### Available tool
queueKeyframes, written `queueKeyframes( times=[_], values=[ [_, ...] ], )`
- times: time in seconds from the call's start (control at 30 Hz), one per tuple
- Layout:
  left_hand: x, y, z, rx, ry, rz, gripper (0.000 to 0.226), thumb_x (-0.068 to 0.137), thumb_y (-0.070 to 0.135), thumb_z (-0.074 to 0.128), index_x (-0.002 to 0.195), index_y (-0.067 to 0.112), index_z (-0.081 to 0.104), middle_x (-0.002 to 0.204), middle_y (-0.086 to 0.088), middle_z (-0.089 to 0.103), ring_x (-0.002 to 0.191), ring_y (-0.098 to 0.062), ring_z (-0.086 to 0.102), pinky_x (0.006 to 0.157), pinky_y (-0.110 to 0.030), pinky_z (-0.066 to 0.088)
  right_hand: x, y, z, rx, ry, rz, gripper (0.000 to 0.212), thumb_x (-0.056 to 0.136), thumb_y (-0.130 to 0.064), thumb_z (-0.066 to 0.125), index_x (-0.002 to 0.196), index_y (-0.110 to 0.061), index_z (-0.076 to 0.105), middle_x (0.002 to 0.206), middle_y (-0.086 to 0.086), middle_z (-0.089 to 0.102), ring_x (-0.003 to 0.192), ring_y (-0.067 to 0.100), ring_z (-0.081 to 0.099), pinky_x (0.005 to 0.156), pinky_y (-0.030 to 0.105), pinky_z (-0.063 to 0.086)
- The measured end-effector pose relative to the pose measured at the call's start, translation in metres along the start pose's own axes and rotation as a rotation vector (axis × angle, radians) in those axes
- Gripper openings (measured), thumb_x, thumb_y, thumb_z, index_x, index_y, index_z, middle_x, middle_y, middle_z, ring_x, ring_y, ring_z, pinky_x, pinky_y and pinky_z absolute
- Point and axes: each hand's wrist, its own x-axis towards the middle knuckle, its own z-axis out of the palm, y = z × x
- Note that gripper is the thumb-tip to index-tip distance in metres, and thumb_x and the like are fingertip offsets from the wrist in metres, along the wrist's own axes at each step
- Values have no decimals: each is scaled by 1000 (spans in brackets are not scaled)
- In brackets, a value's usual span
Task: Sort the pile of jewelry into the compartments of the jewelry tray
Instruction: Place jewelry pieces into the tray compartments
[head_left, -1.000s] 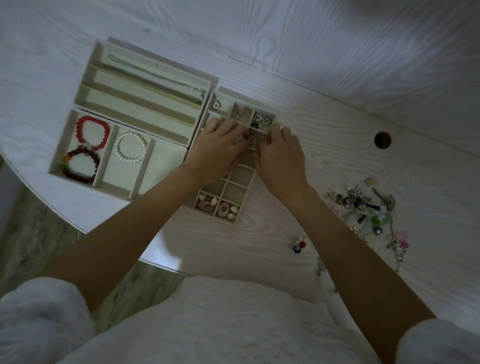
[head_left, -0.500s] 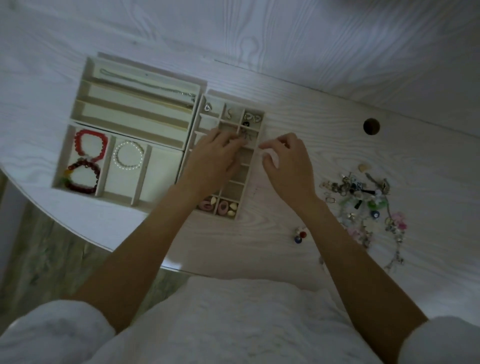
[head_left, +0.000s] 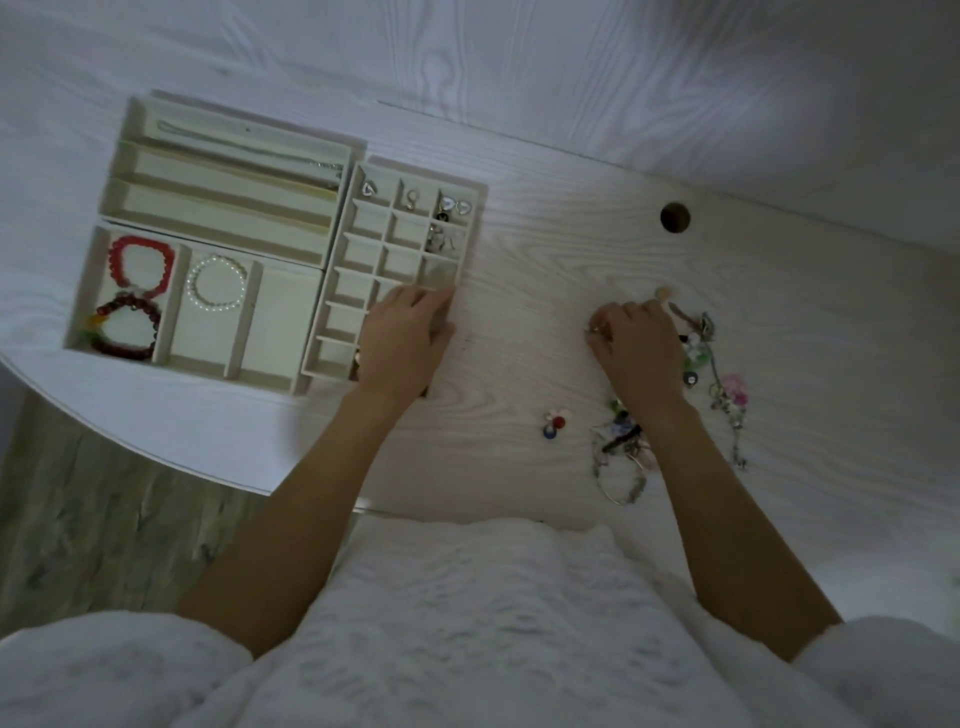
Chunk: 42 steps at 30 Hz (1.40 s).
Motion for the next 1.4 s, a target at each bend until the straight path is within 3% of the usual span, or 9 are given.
queueKeyframes(
  times=[0.13, 0.23, 0.33, 0.43, 0.67, 0.87, 1.17, 1.3, 1.4],
  values=[
    [0, 0, 4, -4, 2, -21, 35, 81, 16, 69, 115, 9, 65, 98, -12, 66, 88, -35, 61, 72, -42, 52, 6, -9, -3, -28, 44, -90, 10, 76, -6, 70, 69, -5, 63, 63, 11, 59, 67, 28, 54, 57, 30, 38],
    [0, 1, 5, -10, 10, -41, 36, 82, 15, 68, 117, 11, 65, 99, -11, 66, 89, -32, 61, 71, -42, 52, 12, -21, -1, 35, 36, -124, 8, 80, -9, 63, 74, -5, 67, 73, 11, 62, 74, 30, 54, 64, 33, 43],
    [-1, 2, 6, -11, 23, -45, 36, 82, 14, 68, 117, 11, 65, 99, -10, 65, 88, -31, 61, 70, -41, 51, 19, -35, 2, 230, -67, -55, 25, 89, -23, 48, 84, -9, 68, 85, 7, 64, 82, 24, 51, 72, 32, 39],
    [-2, 2, 7, -7, 29, -52, 36, 81, 14, 69, 117, 11, 65, 98, -10, 65, 86, -31, 61, 70, -41, 51, 21, -38, 3, 381, -104, 59, 15, 92, -18, 54, 92, -12, 67, 84, 4, 64, 79, 17, 50, 67, 25, 32],
    [-4, 1, 9, 8, 41, -47, 37, 80, 13, 69, 117, 10, 65, 95, -11, 64, 81, -31, 62, 68, -40, 50, 10, -19, 0, 451, -32, 162, 18, 93, -13, 53, 106, -11, 65, 88, 4, 66, 80, 17, 56, 73, 32, 47],
    [-6, 1, 9, -2, 75, -34, 35, 82, 16, 66, 116, 11, 66, 90, -8, 64, 76, -27, 62, 64, -38, 52, 14, -28, -3, 295, -17, 23, 19, 86, -18, 63, 102, -8, 65, 92, 9, 63, 85, 26, 54, 76, 33, 39],
    [-6, 1, 11, -3, 65, -64, 34, 80, 15, 67, 113, 11, 67, 88, -7, 64, 74, -27, 62, 63, -36, 51, 34, -56, 0, 42, -17, -89, 14, 71, 3, 72, 62, -5, 64, 52, 7, 56, 45, 22, 51, 46, 20, 24],
    [-5, 1, 7, -30, 91, -28, 29, 82, 23, 63, 107, 10, 70, 88, -6, 66, 78, -27, 62, 67, -36, 51, 39, -65, -5, 234, -98, -44, 13, 91, -12, 55, 86, -5, 65, 73, 9, 65, 62, 23, 59, 54, 31, 45],
    [-4, -9, -4, -129, 180, -88, 32, 88, 34, 52, 102, 12, 71, 90, -4, 67, 82, -25, 60, 72, -35, 48, 56, -90, -19, 483, -89, -80, 8, 90, -14, 58, 87, -8, 63, 72, 7, 67, 62, 21, 62, 59, 34, 51]
  ],
)
